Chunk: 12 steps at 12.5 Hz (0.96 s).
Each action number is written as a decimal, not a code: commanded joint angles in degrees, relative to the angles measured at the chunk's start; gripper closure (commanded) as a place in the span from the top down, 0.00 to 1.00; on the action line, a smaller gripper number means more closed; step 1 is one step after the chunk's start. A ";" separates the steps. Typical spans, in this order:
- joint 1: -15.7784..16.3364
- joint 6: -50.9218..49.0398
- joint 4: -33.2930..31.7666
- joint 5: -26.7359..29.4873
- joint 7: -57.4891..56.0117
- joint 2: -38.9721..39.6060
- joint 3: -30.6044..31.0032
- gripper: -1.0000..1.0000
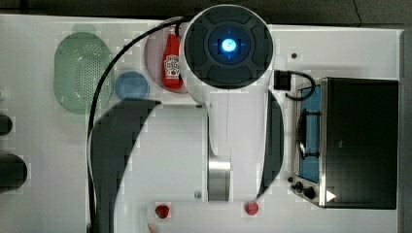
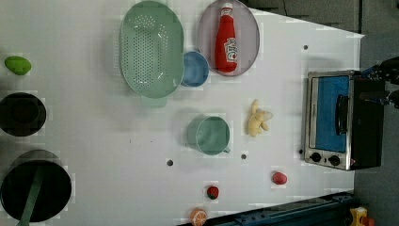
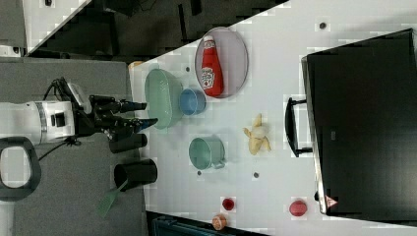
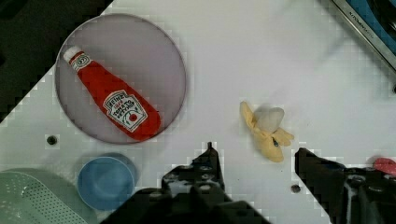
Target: Pick banana from table and place on oven.
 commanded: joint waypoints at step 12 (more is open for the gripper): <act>-2.06 0.57 -19.41 0.35 3.50 -12.03 -0.67 1.00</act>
